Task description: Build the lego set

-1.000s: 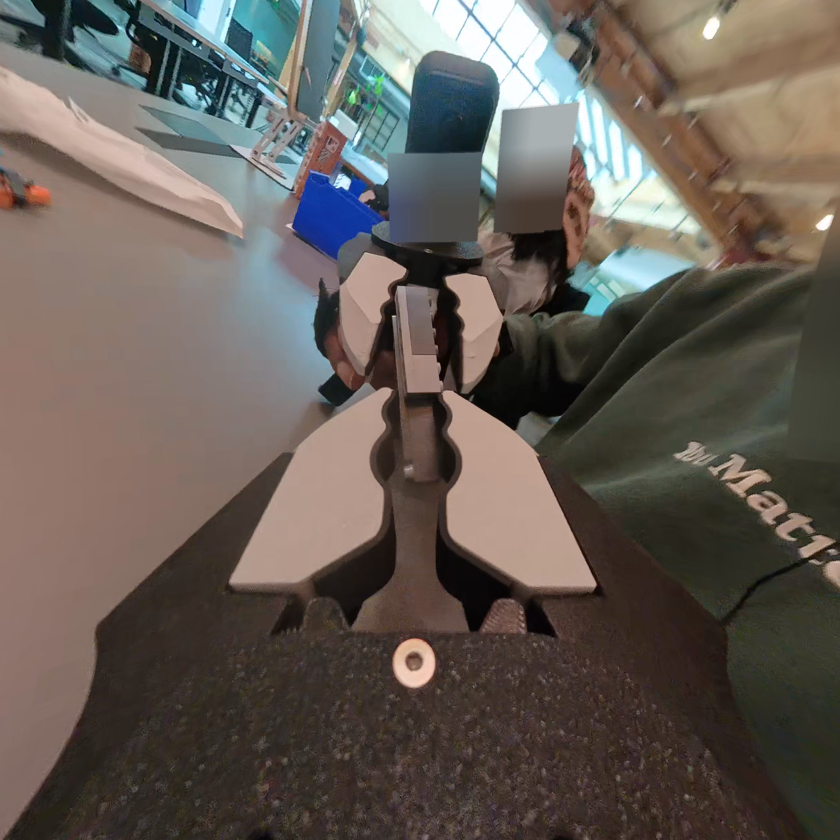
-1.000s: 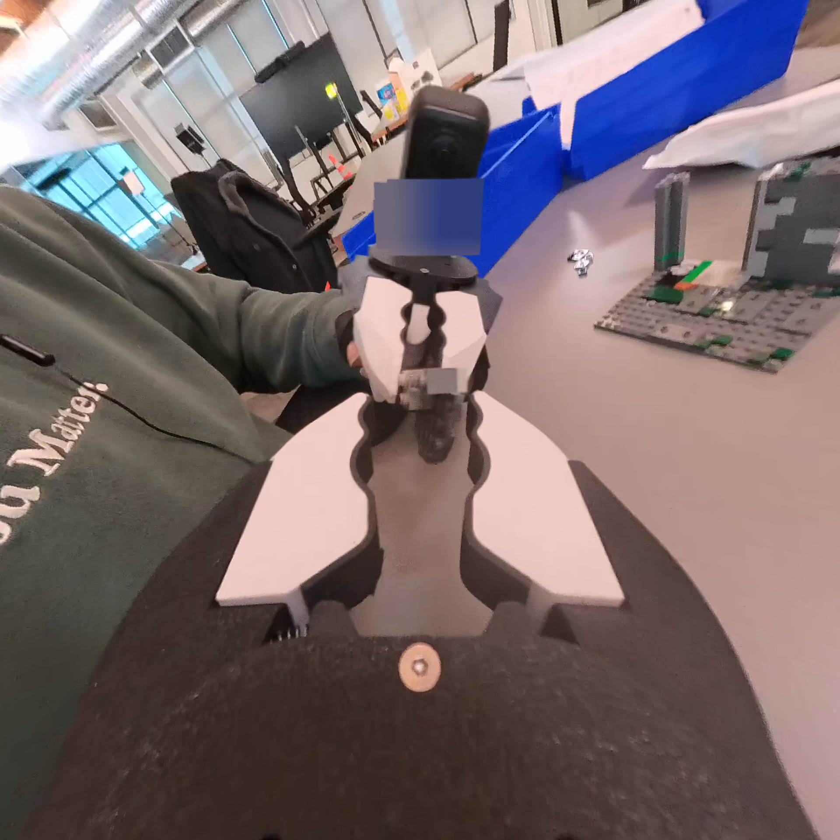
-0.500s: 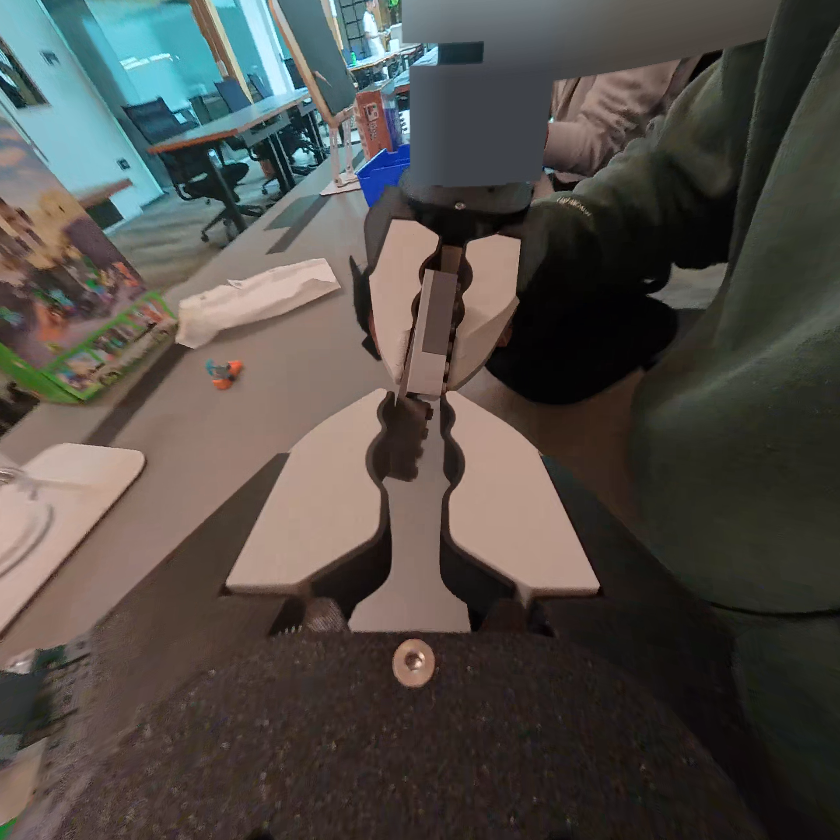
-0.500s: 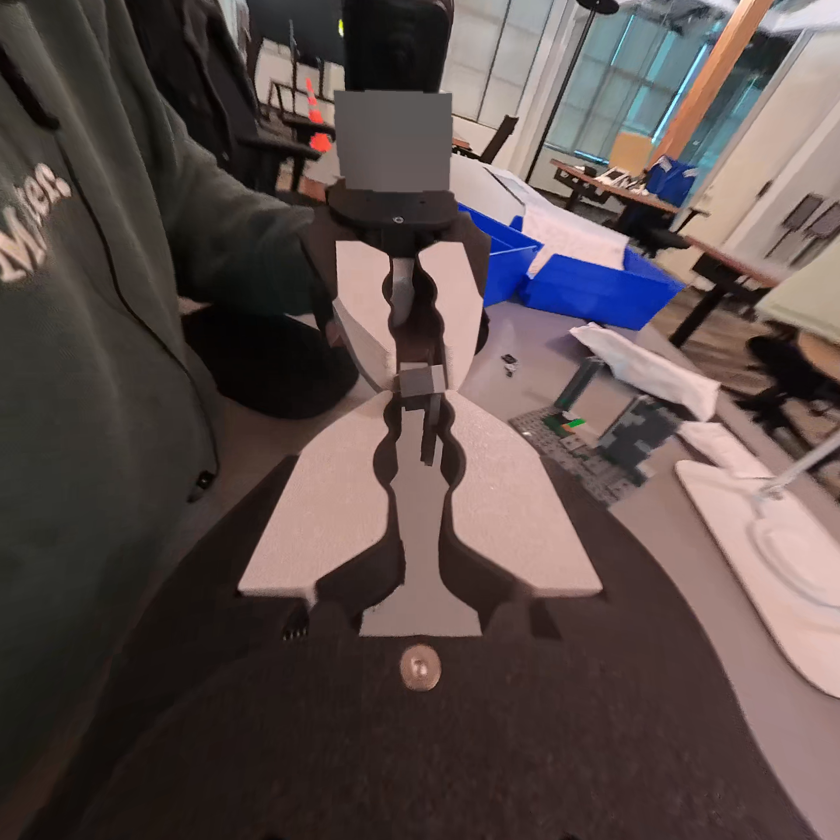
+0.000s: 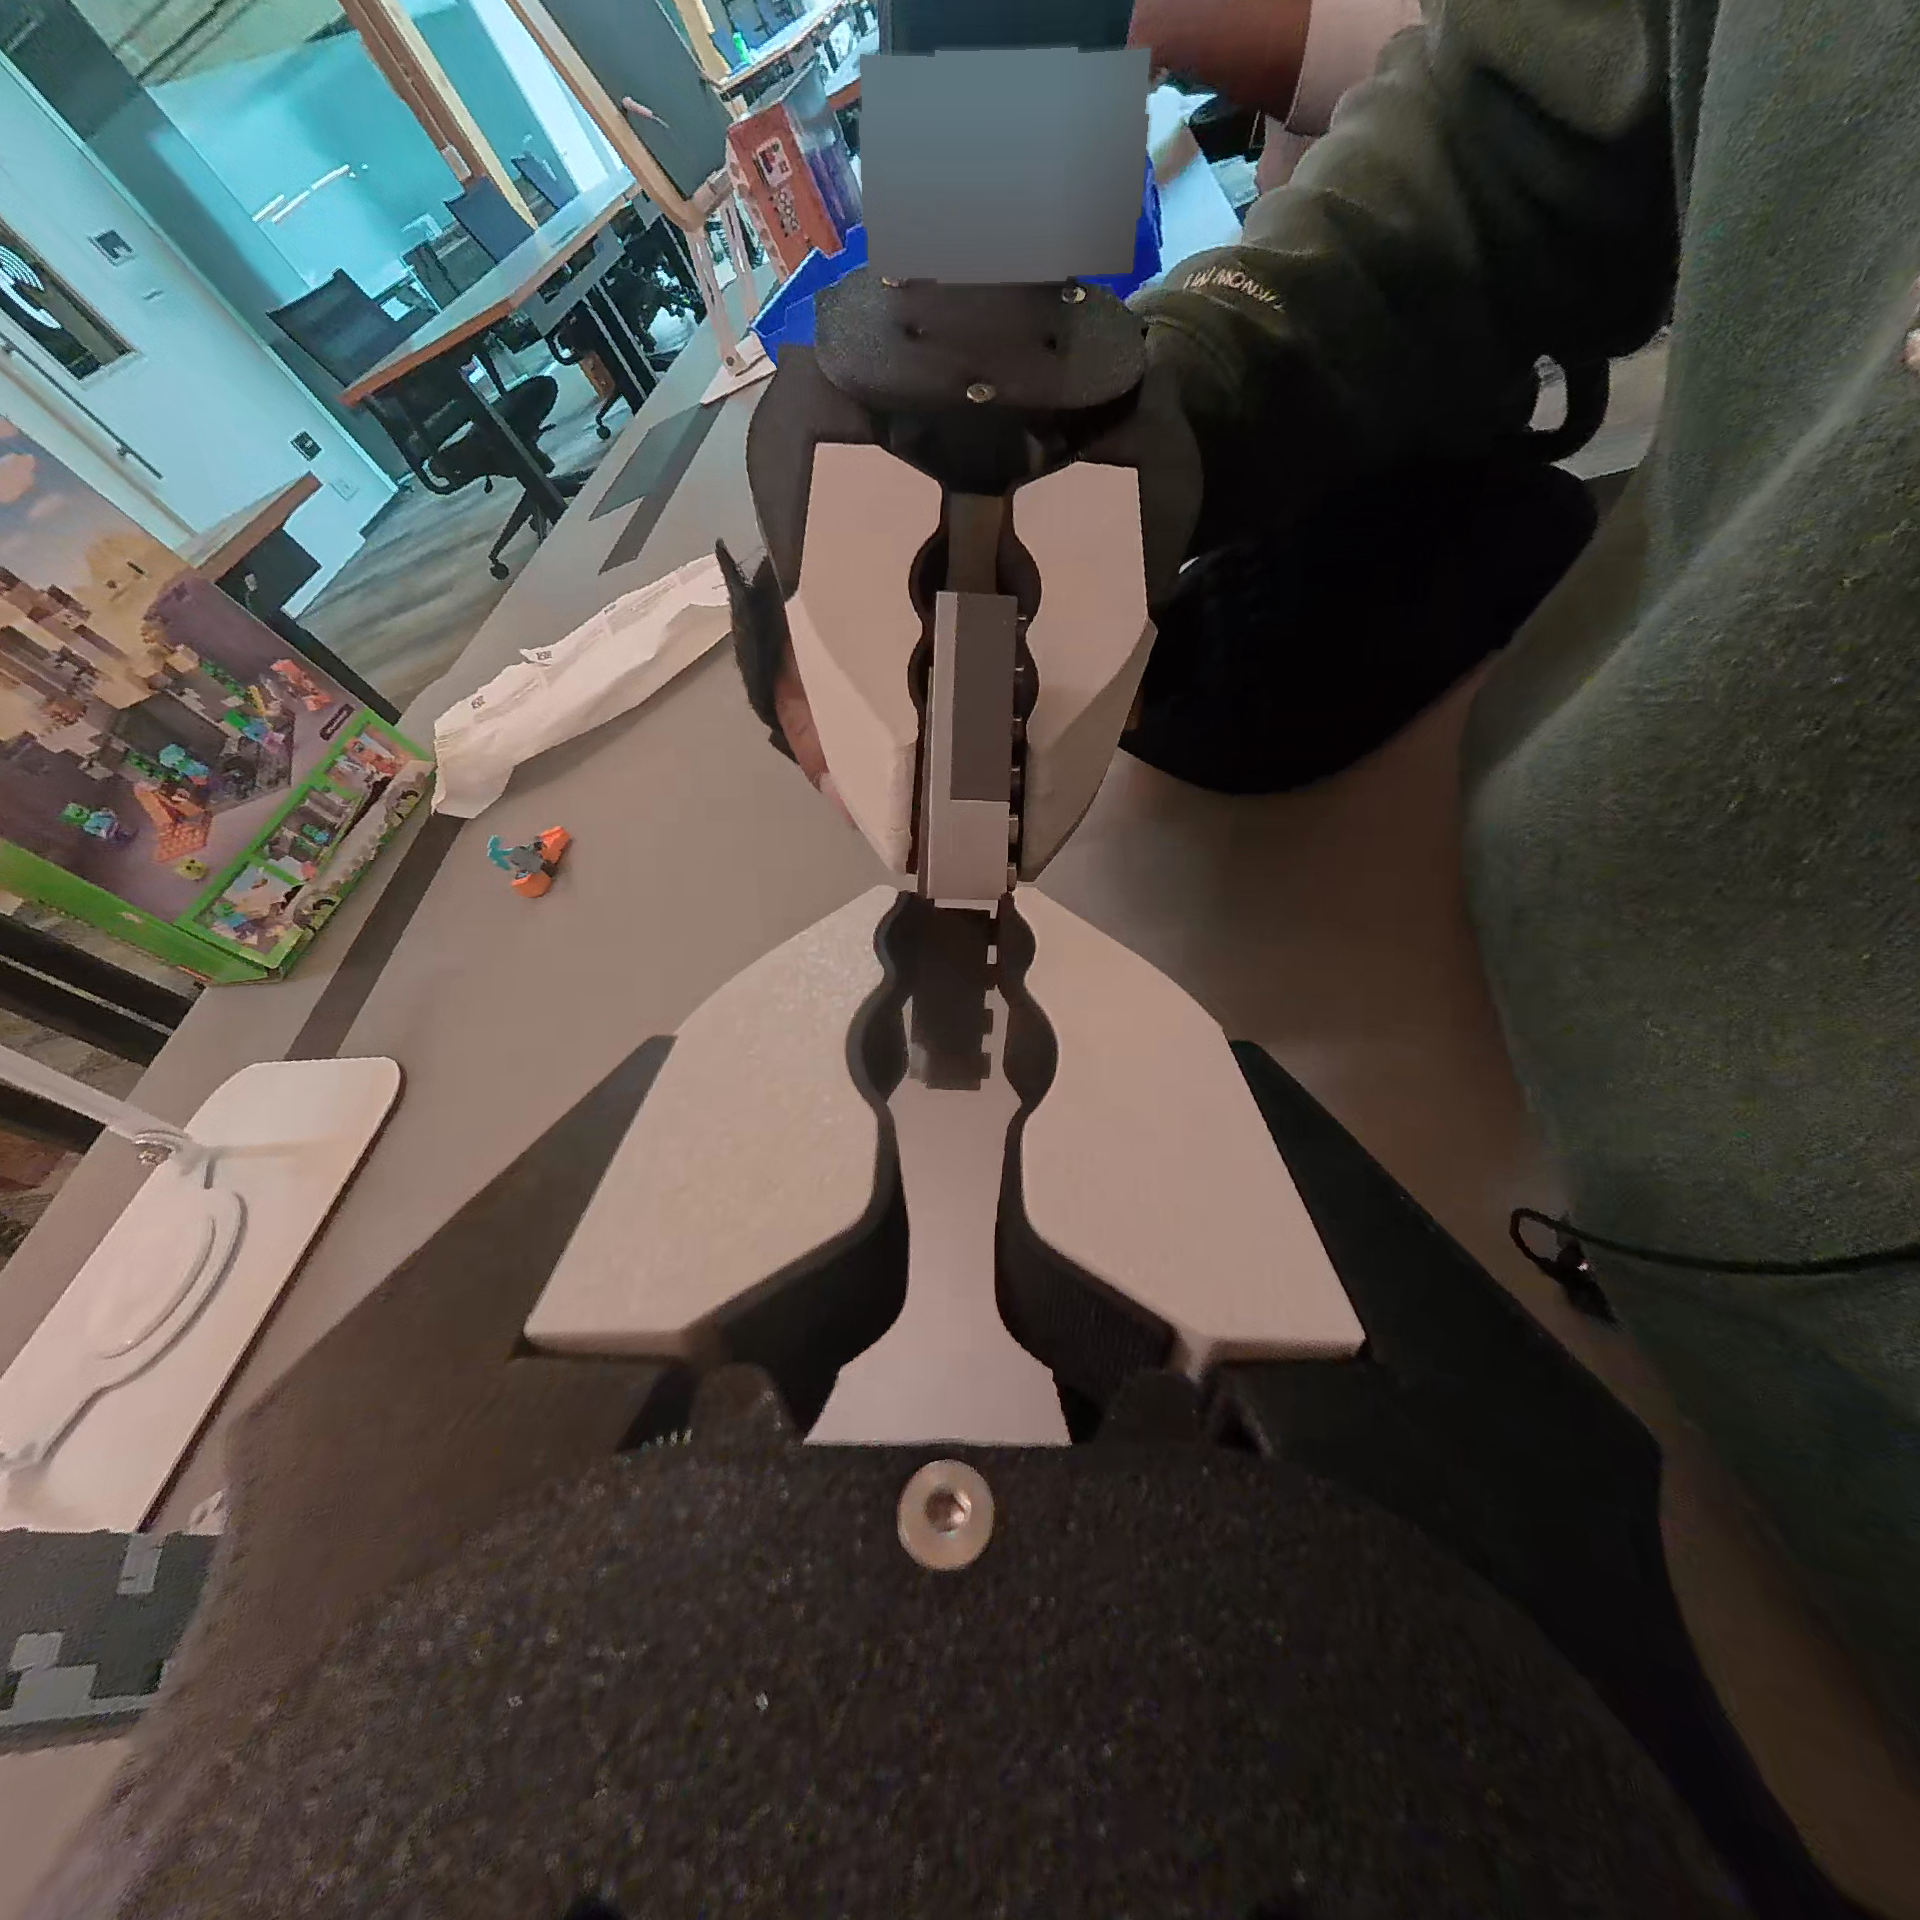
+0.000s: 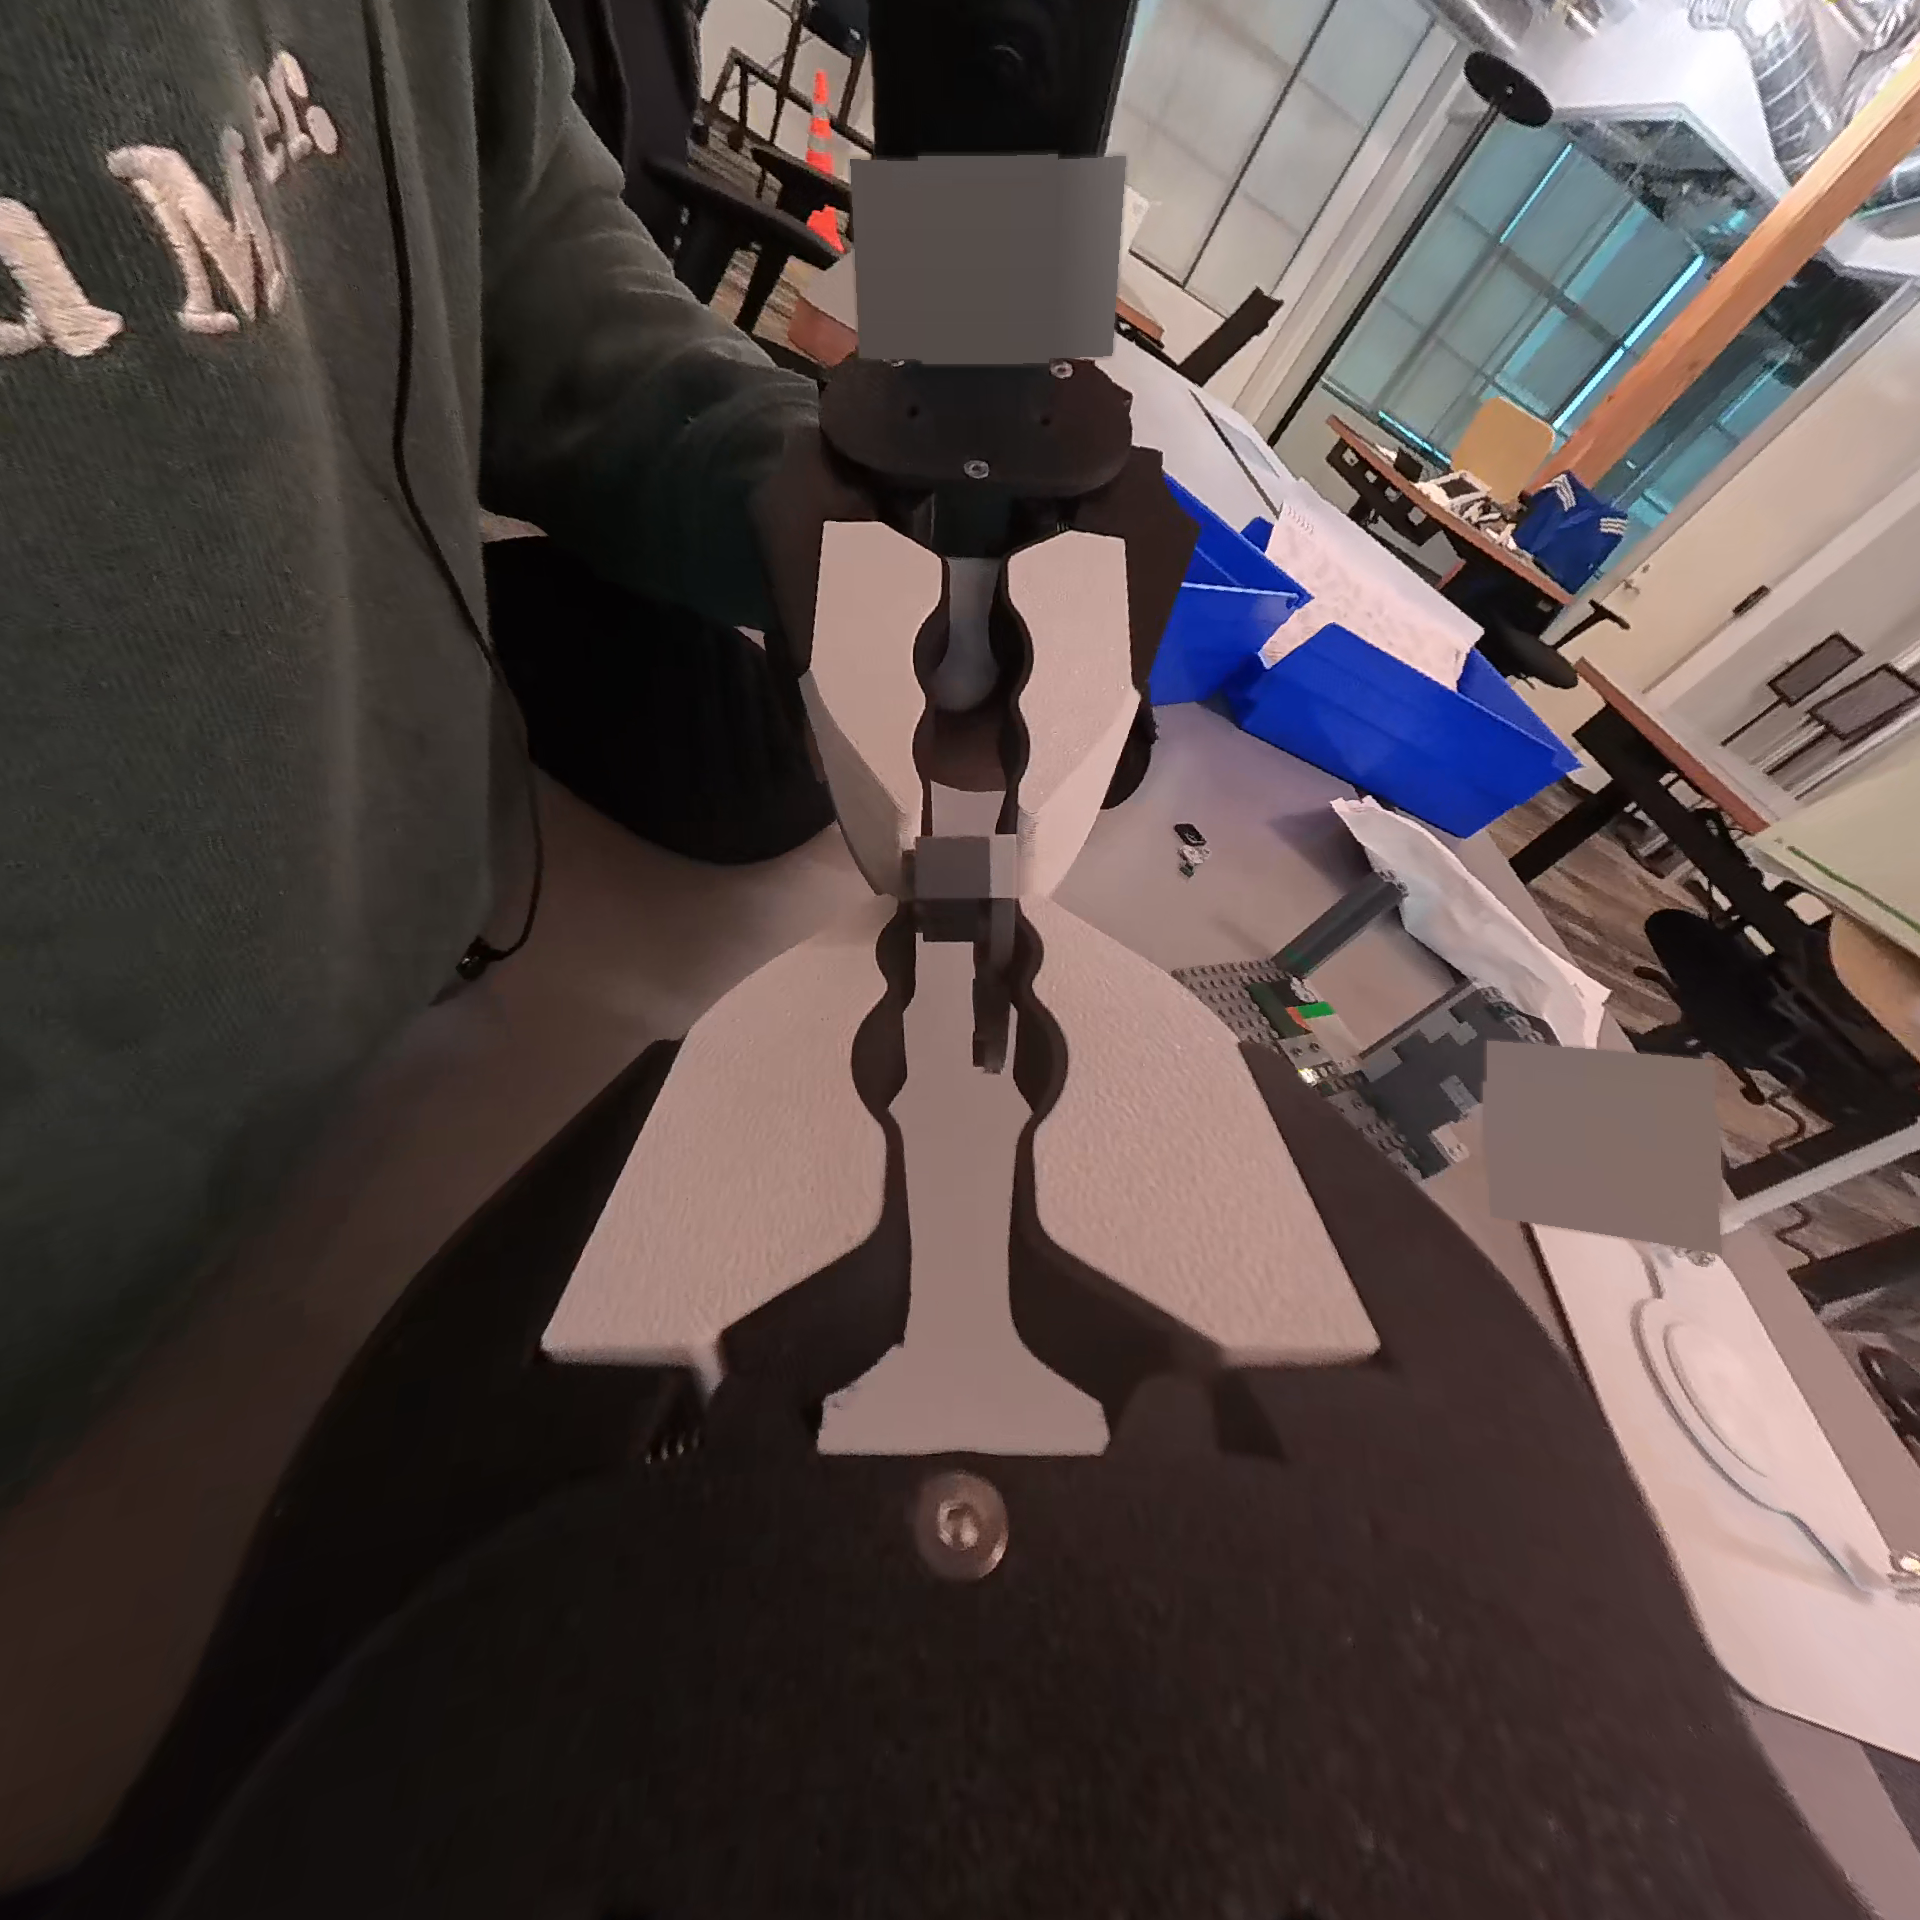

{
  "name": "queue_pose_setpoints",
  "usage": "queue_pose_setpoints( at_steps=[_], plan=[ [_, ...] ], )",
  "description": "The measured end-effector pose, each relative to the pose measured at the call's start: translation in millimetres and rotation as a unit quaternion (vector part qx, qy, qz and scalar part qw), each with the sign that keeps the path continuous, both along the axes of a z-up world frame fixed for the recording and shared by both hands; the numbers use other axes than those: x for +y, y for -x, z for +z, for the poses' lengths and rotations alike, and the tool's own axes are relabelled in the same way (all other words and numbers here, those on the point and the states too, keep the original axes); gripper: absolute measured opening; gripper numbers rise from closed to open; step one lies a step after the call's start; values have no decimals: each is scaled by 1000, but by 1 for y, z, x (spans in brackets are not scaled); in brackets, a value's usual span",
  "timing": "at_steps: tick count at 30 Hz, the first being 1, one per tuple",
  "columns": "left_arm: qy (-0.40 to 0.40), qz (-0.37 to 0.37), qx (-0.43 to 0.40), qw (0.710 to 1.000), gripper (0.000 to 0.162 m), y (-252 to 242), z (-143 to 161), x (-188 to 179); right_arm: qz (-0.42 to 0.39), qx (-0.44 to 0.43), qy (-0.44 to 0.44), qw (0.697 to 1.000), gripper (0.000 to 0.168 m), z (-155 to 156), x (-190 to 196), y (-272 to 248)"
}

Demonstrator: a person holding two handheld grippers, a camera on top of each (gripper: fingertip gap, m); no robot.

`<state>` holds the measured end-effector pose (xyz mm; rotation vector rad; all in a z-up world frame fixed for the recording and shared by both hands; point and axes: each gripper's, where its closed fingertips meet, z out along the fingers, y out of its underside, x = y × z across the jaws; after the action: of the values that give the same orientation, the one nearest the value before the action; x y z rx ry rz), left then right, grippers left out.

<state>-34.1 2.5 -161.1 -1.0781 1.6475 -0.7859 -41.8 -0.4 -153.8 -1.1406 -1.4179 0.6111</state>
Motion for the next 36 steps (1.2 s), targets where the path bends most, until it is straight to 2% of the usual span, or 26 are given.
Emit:
queue_pose_setpoints(
  at_steps=[7,17,20,23,28,33,36],
  plan=[
    [0,-8,10,1000,14,1,-4,-5,7,-21,-1,1000,17,-3,-5,2],
    [54,-26,19,998,15,3,-20,-16,23,-37,69,997,15,-18,-15,4],
    [84,-16,-1,996,15,0,-20,-11,18,-26,108,994,16,-18,-10,2],
    [161,3,-7,987,15,-2,-24,0,4,-19,207,978,16,-23,3,-1],
    [310,4,-5,951,15,-4,-25,9,17,-52,385,921,16,-25,14,-3],
    [383,-13,-6,924,16,-6,-23,5,36,-144,450,881,16,-23,13,-4],
    [439,-13,-19,898,14,-5,-18,6,45,-158,484,860,16,-19,15,-3]
  ],
)
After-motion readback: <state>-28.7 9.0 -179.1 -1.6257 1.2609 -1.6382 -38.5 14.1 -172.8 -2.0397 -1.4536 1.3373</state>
